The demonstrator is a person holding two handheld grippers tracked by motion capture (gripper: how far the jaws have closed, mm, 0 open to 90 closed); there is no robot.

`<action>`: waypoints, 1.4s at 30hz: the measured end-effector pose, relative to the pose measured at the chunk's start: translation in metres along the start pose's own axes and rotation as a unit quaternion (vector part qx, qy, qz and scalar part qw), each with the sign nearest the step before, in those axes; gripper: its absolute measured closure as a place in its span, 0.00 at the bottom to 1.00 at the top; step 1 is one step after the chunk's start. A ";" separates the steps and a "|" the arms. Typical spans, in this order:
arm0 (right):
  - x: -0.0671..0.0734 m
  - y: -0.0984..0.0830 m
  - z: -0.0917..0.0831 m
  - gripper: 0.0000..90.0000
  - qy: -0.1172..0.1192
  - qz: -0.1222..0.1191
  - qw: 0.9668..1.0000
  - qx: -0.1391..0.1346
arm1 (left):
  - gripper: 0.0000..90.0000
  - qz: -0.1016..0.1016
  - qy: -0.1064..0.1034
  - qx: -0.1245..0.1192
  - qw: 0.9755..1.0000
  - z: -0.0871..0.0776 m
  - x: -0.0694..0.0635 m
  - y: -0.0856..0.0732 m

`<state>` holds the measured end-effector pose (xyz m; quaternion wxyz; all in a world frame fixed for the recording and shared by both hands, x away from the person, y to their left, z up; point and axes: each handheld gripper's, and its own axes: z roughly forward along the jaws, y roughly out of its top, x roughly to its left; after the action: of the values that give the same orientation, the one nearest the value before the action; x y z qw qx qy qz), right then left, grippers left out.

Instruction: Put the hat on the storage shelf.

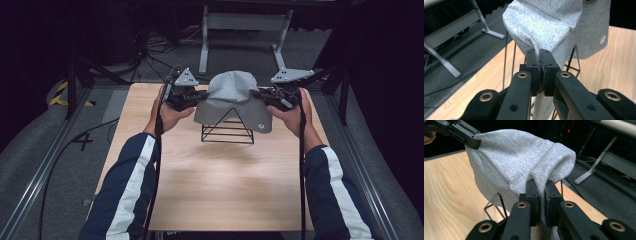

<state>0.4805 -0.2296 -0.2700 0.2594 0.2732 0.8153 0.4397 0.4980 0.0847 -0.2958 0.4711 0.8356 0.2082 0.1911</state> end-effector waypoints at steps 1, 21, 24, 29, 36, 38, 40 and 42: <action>0.000 -0.004 0.003 0.93 0.002 0.003 1.000 0.002 | 0.96 -0.001 -0.001 0.004 1.000 0.005 -0.001 -0.007; 0.004 -0.081 0.039 0.93 0.027 0.051 0.997 0.060 | 0.96 0.007 -0.002 0.077 0.997 0.057 -0.017 -0.064; 0.003 -0.090 0.043 0.93 0.029 0.059 0.996 0.063 | 0.96 0.004 -0.003 0.086 0.996 0.061 -0.017 -0.069; 0.004 -0.102 0.052 0.93 0.024 0.060 0.995 0.080 | 0.96 0.005 -0.005 0.098 0.995 0.069 -0.018 -0.077; 0.005 -0.111 0.061 0.94 0.017 0.066 0.994 0.082 | 0.97 0.001 -0.010 0.111 0.994 0.076 -0.013 -0.087; 0.005 -0.112 0.064 0.93 0.016 0.066 0.994 0.086 | 0.97 -0.006 -0.010 0.111 0.994 0.078 -0.012 -0.090; 0.006 -0.113 0.066 0.94 0.014 0.062 0.994 0.088 | 0.97 -0.005 -0.011 0.116 0.993 0.078 -0.011 -0.091; 0.007 -0.115 0.069 0.94 0.013 0.065 0.994 0.088 | 0.97 0.007 0.000 0.120 0.993 0.080 -0.012 -0.090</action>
<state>0.4966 -0.2382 -0.4029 0.1944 0.3413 0.8350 0.3853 0.5141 0.0639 -0.4138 0.3660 0.8875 0.2239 0.1682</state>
